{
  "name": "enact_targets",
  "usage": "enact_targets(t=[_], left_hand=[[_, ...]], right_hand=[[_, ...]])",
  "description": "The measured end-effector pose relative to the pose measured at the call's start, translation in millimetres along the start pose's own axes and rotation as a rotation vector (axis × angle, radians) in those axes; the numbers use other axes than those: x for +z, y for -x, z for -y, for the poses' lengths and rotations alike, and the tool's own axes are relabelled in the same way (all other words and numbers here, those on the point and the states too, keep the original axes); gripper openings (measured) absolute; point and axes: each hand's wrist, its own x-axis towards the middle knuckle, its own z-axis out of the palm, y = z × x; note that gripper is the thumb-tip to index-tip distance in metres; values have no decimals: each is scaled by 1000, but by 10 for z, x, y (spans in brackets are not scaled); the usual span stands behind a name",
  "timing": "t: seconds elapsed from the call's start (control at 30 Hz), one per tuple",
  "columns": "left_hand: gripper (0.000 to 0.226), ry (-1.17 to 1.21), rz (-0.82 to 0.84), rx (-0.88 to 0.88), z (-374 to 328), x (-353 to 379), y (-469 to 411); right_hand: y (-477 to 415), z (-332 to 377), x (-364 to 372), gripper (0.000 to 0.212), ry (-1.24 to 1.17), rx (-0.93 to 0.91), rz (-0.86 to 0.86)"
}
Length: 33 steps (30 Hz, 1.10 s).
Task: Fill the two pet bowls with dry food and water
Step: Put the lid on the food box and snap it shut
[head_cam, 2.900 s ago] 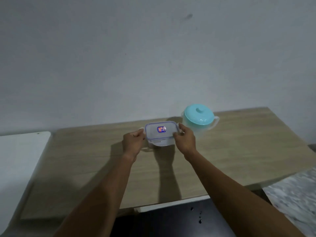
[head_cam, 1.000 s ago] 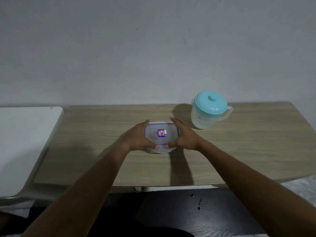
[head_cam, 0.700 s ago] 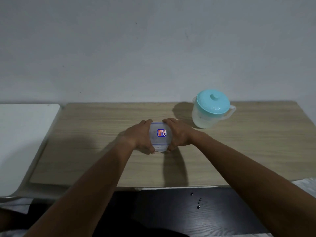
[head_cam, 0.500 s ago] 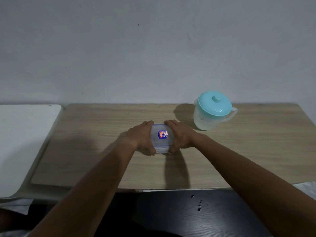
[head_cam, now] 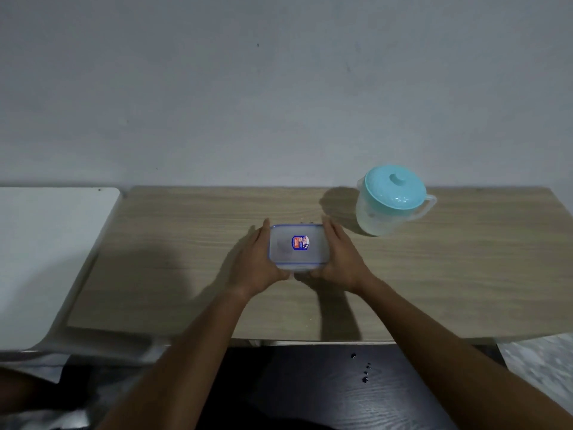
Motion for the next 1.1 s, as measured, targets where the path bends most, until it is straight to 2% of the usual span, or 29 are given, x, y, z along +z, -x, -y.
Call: enact_targets(t=[0.1, 0.13, 0.2, 0.3, 0.43, 0.7, 0.97, 1.1], left_hand=[[77, 202, -195, -67, 80, 194, 245], [66, 231, -227, -117, 84, 244, 292], [49, 300, -292, -209, 36, 318, 342], [44, 367, -316, -252, -56, 345, 360], [39, 339, -301, -231, -81, 317, 387], [34, 336, -347, -252, -102, 319, 860], [41, 376, -260, -164, -16, 193, 1610], [36, 391, -212, -101, 29, 136, 1948]], right_hand=[[300, -51, 181, 69, -288, 108, -257], [347, -44, 222, 58, -318, 148, -285], [401, -46, 279, 51, -366, 227, -279], [414, -78, 330, 49, -393, 263, -299], [435, -84, 360, 54, -375, 244, -298], [840, 20, 380, 49, -371, 217, -335], [1630, 319, 590, 57, -386, 215, -382], [1981, 432, 701, 57, -401, 225, -409]])
